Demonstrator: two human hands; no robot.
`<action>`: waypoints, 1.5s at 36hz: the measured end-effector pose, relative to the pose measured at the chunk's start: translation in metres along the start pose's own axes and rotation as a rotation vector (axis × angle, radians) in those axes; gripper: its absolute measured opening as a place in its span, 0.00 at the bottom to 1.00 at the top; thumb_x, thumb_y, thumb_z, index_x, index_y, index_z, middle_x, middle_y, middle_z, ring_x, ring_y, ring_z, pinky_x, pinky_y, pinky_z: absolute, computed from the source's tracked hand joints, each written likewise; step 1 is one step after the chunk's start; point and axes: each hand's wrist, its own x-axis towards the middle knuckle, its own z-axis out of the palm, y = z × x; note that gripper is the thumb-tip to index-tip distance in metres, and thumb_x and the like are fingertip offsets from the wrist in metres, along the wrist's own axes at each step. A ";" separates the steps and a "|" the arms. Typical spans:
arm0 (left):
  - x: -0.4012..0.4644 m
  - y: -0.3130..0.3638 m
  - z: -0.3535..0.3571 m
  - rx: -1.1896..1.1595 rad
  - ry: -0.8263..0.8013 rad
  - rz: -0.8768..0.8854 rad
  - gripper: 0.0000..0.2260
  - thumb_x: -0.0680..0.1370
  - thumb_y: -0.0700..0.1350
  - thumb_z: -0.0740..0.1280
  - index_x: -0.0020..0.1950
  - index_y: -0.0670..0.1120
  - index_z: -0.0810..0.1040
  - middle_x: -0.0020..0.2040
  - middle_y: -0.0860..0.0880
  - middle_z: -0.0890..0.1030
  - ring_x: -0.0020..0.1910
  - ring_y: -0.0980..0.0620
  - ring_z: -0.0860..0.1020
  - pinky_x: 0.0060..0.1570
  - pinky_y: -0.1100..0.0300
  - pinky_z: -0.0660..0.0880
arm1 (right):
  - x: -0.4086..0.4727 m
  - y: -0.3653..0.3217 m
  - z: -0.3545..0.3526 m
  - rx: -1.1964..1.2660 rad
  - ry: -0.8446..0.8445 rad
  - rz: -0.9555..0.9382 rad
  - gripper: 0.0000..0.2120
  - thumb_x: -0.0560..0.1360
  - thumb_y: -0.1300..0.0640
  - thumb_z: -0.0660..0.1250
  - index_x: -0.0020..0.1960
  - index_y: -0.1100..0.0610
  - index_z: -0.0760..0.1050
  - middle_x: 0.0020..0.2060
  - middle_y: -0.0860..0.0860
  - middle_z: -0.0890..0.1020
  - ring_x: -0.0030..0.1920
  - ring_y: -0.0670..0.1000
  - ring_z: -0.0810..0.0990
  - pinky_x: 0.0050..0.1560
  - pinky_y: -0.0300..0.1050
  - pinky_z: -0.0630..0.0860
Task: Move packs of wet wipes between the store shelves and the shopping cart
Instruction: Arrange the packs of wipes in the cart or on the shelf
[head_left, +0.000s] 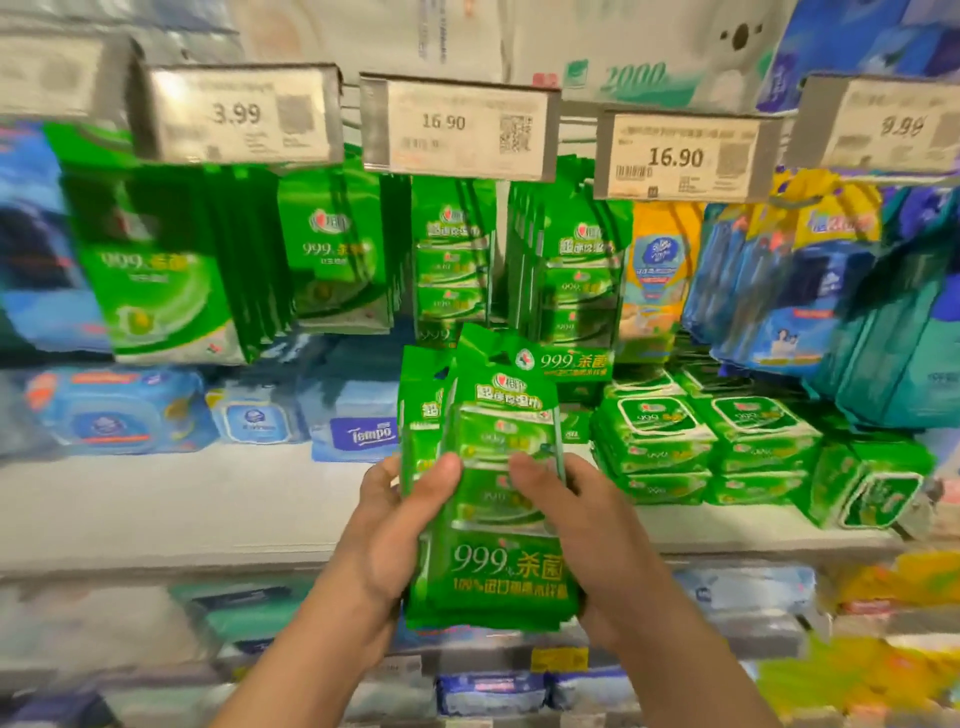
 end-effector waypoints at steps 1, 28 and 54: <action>-0.002 0.004 -0.003 0.025 0.027 0.032 0.54 0.54 0.64 0.85 0.73 0.45 0.68 0.60 0.37 0.83 0.56 0.33 0.83 0.58 0.32 0.78 | 0.001 -0.002 0.003 0.011 -0.019 -0.002 0.11 0.69 0.44 0.74 0.44 0.51 0.84 0.48 0.57 0.87 0.51 0.61 0.86 0.55 0.67 0.81; 0.004 0.047 -0.049 0.135 0.076 0.212 0.32 0.63 0.42 0.76 0.66 0.50 0.73 0.51 0.48 0.87 0.48 0.44 0.87 0.42 0.49 0.83 | 0.016 -0.061 0.043 -0.098 -0.060 -0.757 0.16 0.74 0.58 0.70 0.60 0.59 0.75 0.48 0.52 0.86 0.48 0.48 0.85 0.47 0.38 0.79; 0.024 0.045 -0.066 0.133 0.094 0.235 0.31 0.65 0.40 0.76 0.67 0.50 0.72 0.54 0.45 0.87 0.49 0.41 0.86 0.45 0.44 0.83 | 0.053 -0.019 0.032 -0.245 0.138 -0.611 0.12 0.79 0.47 0.68 0.51 0.56 0.75 0.30 0.41 0.78 0.31 0.40 0.73 0.35 0.35 0.70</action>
